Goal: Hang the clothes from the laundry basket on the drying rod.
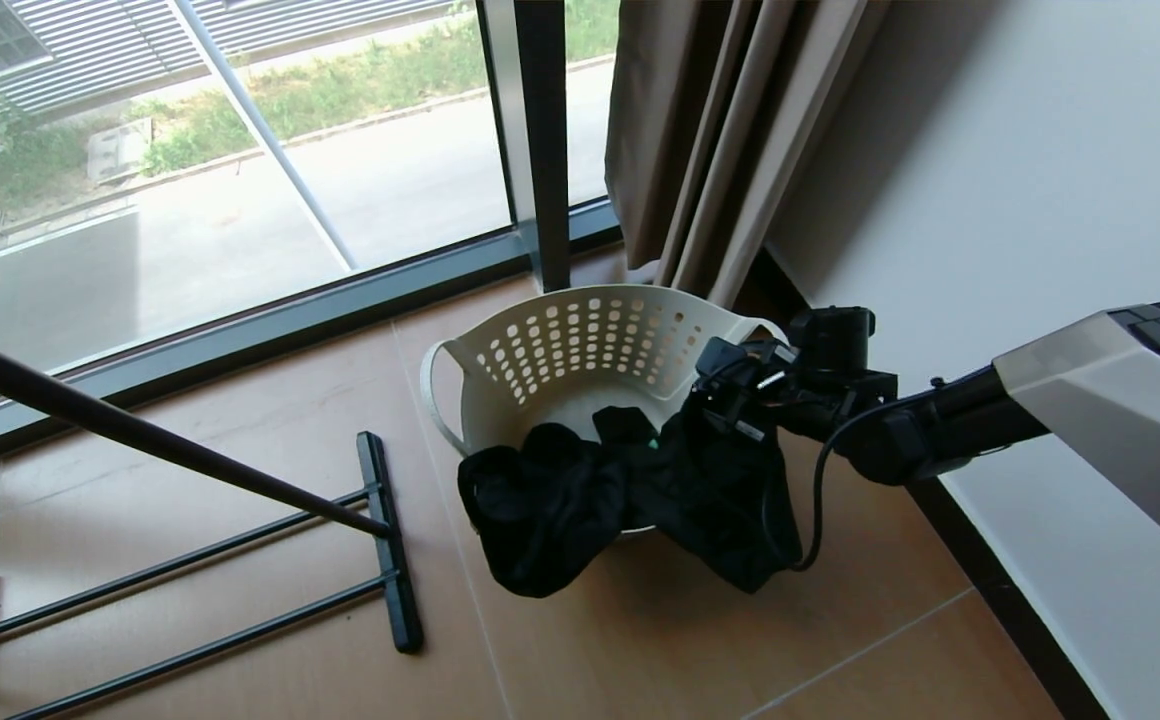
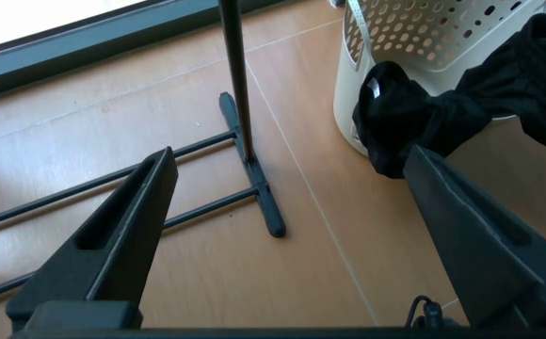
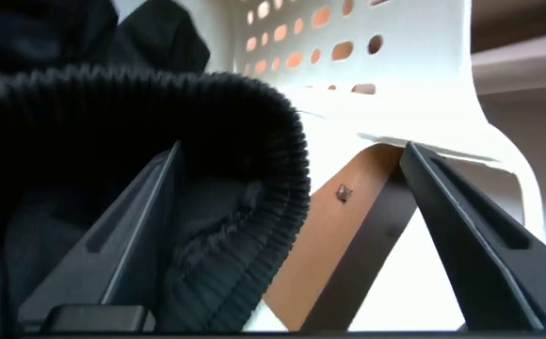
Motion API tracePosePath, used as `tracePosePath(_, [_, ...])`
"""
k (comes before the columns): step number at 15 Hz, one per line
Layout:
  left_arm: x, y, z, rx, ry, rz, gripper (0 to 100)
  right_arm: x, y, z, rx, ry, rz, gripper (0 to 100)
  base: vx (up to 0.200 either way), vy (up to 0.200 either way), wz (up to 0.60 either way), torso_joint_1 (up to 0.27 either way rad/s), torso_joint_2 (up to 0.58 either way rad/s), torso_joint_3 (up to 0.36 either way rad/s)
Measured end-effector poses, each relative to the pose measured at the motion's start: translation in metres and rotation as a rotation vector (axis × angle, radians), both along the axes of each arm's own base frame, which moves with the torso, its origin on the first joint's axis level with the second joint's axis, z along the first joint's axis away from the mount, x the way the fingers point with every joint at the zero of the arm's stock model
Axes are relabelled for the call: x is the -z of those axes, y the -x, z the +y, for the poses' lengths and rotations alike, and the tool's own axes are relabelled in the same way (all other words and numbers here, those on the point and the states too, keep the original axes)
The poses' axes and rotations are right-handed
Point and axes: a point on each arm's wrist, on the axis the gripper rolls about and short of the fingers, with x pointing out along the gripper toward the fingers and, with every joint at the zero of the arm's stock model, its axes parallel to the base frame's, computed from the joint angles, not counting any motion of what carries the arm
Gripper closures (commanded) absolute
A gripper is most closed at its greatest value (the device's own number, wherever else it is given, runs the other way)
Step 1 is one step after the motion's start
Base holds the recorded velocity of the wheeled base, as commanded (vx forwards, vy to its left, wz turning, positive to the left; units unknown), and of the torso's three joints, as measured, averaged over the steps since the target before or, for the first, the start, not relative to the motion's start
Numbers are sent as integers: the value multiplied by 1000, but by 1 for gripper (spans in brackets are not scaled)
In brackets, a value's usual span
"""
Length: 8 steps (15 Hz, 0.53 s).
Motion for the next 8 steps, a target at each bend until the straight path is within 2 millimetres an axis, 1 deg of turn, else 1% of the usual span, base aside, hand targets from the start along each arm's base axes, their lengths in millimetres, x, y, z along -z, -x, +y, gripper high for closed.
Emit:
tracePosePath(3, [0,0,0,0,0,0,0,2,-8,2,18,-40,-3,0,0,0,0,0,0,0])
tracePosePath(7, [0,0,0,0,0,0,0,5,-11,4,22,-47,1,0,0,0,0,0,0,0])
tracePosePath(8, [0,0,0,0,0,0,0,6,-11,4,22,-46,2,100,0,0,0,0,0,0])
